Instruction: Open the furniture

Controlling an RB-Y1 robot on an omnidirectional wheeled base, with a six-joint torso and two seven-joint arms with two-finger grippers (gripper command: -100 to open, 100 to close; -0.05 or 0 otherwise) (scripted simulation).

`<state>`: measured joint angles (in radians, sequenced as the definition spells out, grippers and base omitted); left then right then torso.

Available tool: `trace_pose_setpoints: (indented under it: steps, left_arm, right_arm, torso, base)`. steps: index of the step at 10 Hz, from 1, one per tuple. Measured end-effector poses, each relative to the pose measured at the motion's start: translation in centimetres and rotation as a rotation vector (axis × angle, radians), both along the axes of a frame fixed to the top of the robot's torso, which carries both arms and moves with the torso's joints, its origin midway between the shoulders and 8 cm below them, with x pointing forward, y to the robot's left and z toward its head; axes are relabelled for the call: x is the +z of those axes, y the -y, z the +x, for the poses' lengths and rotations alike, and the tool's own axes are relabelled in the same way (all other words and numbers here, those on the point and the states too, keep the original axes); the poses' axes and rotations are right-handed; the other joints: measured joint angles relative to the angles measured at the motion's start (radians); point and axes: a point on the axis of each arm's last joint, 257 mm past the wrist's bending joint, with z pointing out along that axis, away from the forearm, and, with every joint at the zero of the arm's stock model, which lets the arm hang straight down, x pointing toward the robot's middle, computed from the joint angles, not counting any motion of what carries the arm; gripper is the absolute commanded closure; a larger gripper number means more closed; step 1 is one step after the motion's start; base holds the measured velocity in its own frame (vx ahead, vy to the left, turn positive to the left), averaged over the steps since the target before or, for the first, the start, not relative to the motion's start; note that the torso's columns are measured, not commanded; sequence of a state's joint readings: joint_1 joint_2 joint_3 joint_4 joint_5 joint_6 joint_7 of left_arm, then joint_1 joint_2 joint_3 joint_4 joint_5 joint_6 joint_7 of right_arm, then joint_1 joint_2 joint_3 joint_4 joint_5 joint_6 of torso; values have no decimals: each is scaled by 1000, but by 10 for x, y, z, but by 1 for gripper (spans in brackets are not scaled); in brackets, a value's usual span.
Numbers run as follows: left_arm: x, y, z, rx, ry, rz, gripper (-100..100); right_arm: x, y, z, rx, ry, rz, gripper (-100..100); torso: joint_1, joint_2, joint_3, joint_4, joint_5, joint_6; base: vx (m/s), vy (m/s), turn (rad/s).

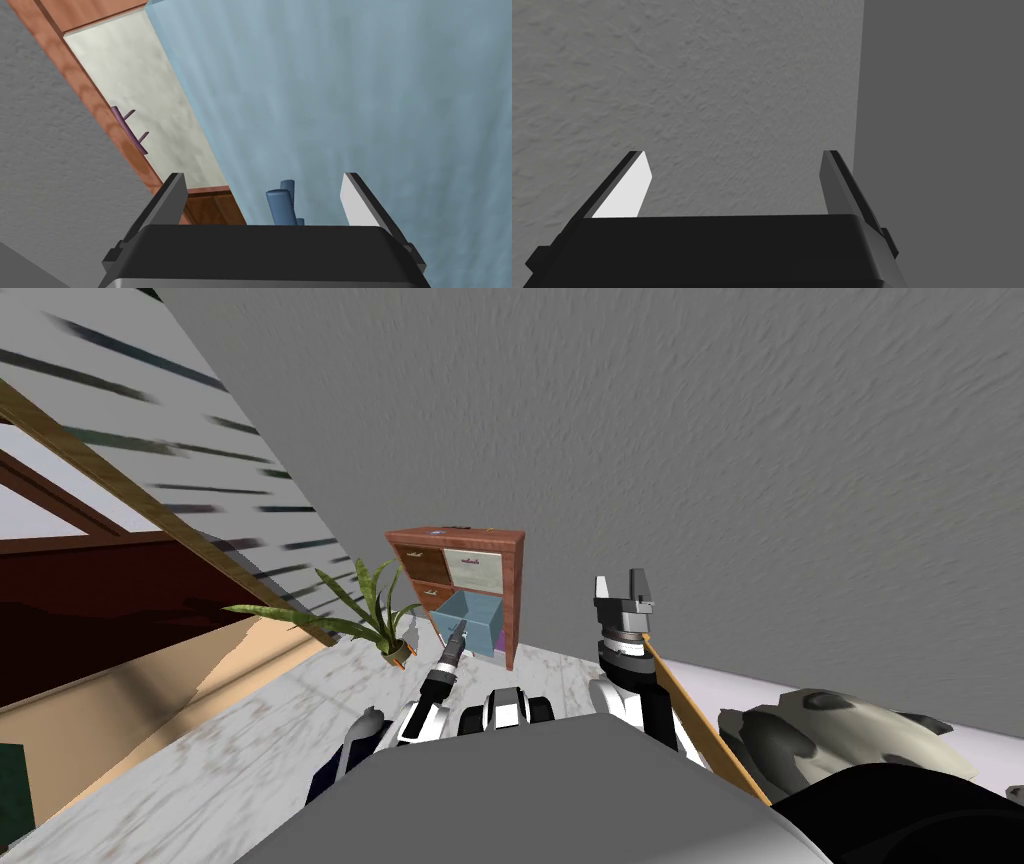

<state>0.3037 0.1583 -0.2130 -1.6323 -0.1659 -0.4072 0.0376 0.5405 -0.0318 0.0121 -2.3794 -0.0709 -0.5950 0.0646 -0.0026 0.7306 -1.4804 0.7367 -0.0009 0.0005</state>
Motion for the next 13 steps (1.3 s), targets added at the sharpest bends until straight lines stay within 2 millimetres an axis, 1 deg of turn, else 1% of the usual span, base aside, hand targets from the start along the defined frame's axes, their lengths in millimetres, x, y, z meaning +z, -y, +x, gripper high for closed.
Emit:
trace_pose_setpoints:
  steps: [2,5,7,8,13]
  left_arm:
    - [14,-1,5,1,1,1,-100]
    - [29,-2,12,3,4,1,-100]
    - [36,-2,13,7,-12,2,-100]
    - [35,-2,13,8,-17,3,0]
    - [31,-4,12,11,-26,5,0]
  right_arm:
    - [0,0,0,0,0,0,0]
    - [0,0,0,0,0,0,0]
    - [0,0,0,0,0,0,0]
    - [0,0,0,0,0,0,0]
    - [0,0,0,0,0,0,0]
  torso:
    - [1,5,3,1,0,0]
    - [3,9,6,2,1,-1]
    - [1,12,7,6,-1,-1]
    - [1,11,7,5,-1,-1]
    - [2,8,5,2,1,0]
  base:
    - [3,-10,-10]
    - [-18,-1,-9]
    - [-15,2,-4]
    - [0,0,0]
    - [0,0,0]
